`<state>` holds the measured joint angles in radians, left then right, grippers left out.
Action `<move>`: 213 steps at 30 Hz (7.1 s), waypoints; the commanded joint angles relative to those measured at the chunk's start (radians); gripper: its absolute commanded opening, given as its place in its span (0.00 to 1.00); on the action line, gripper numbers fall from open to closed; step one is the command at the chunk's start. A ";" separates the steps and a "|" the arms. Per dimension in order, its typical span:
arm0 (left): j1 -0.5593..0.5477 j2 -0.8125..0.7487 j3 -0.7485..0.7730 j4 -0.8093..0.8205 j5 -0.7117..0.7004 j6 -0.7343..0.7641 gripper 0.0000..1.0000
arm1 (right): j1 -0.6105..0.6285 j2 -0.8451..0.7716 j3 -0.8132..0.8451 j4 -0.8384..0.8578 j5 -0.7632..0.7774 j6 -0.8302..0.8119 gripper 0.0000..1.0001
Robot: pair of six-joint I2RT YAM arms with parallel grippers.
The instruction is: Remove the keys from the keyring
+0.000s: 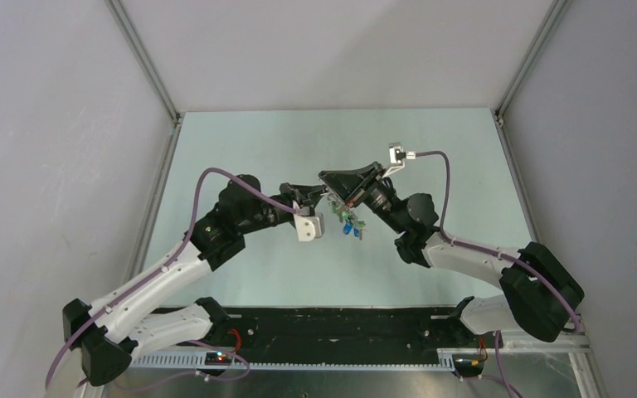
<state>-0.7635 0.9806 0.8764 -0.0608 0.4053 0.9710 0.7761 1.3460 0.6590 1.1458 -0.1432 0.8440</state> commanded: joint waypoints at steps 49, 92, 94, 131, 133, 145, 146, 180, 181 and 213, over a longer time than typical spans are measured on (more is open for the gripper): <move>0.011 -0.131 -0.056 0.088 0.123 -0.018 0.00 | -0.172 -0.093 0.007 -0.050 -0.734 -0.570 0.50; -0.045 -0.156 -0.011 -0.089 -0.249 -0.123 0.00 | -0.014 -0.248 0.035 -0.497 -0.403 -0.927 0.52; -0.050 -0.155 0.000 -0.130 -0.273 -0.137 0.00 | 0.006 -0.244 0.036 -0.492 -0.405 -0.952 0.51; -0.124 -0.123 0.081 -0.248 -0.425 -0.172 0.00 | 0.194 -0.072 0.036 -0.333 -0.062 -1.084 0.29; -0.125 -0.123 0.079 -0.249 -0.427 -0.177 0.00 | 0.194 -0.071 0.036 -0.330 -0.070 -1.081 0.29; -0.126 -0.119 0.084 -0.250 -0.430 -0.190 0.00 | 0.214 -0.053 0.040 -0.291 -0.087 -1.081 0.32; -0.125 -0.120 0.083 -0.250 -0.430 -0.190 0.00 | 0.214 -0.052 0.040 -0.287 -0.089 -1.080 0.27; -0.125 -0.109 0.162 -0.350 -0.435 -0.286 0.00 | 0.165 -0.180 -0.082 -0.352 -0.283 -1.329 0.44; -0.125 -0.108 0.161 -0.350 -0.433 -0.287 0.00 | 0.161 -0.180 -0.080 -0.344 -0.285 -1.309 0.44; -0.125 -0.103 0.160 -0.348 -0.414 -0.289 0.00 | 0.141 -0.013 0.063 -0.173 -0.251 -0.985 0.07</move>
<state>-0.8906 0.8967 0.9943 -0.4744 -0.0219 0.6968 0.9169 1.3258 0.6712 0.8986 -0.4244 -0.1699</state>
